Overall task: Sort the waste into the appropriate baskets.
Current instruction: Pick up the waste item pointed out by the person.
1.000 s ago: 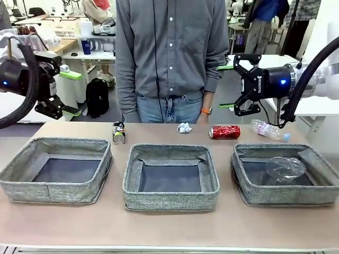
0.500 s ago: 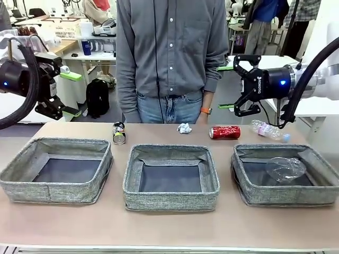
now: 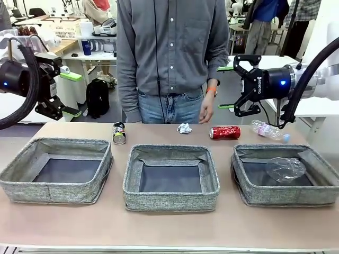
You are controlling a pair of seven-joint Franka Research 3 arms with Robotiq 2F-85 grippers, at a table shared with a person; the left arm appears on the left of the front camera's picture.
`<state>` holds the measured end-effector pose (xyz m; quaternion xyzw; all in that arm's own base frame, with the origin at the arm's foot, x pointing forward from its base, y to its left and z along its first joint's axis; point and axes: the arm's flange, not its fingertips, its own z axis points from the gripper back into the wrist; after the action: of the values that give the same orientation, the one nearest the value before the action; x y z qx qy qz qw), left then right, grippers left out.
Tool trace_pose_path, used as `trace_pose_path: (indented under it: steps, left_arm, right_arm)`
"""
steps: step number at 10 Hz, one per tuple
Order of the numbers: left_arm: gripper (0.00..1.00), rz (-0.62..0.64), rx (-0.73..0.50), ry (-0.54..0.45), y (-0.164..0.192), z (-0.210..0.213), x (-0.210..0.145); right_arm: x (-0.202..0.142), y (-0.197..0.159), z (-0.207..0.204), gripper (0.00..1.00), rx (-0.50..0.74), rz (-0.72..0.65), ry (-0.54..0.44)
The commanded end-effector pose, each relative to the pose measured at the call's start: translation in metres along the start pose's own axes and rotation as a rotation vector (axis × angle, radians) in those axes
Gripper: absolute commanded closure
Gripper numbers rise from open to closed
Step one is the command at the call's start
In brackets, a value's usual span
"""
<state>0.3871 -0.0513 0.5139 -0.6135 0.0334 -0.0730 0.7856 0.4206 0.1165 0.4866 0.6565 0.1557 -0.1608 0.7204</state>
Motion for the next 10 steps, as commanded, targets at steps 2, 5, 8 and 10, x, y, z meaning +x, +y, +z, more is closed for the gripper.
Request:
trace_pose_path:
  steps: [2,5,8,10]
  left_arm:
    - [0.00,0.011,0.007,0.008,-0.0017,0.0015,0.0003]
    - [0.00,0.011,0.007,0.008,-0.0017,0.0015,0.0003]
    - [0.00,0.011,0.007,0.008,-0.0017,0.0015,0.0003]
    - [0.00,0.011,0.007,0.008,-0.0017,0.0015,0.0003]
  right_arm:
    - [0.0003,-0.0026,-0.0008,0.00,-0.004,0.022,0.000]
    - [0.0003,-0.0026,-0.0008,0.00,-0.004,0.022,0.000]
    - [0.0003,-0.0026,-0.0008,0.00,-0.004,0.022,0.000]
    - [0.0000,0.0000,0.0000,0.00,0.000,0.000,0.000]
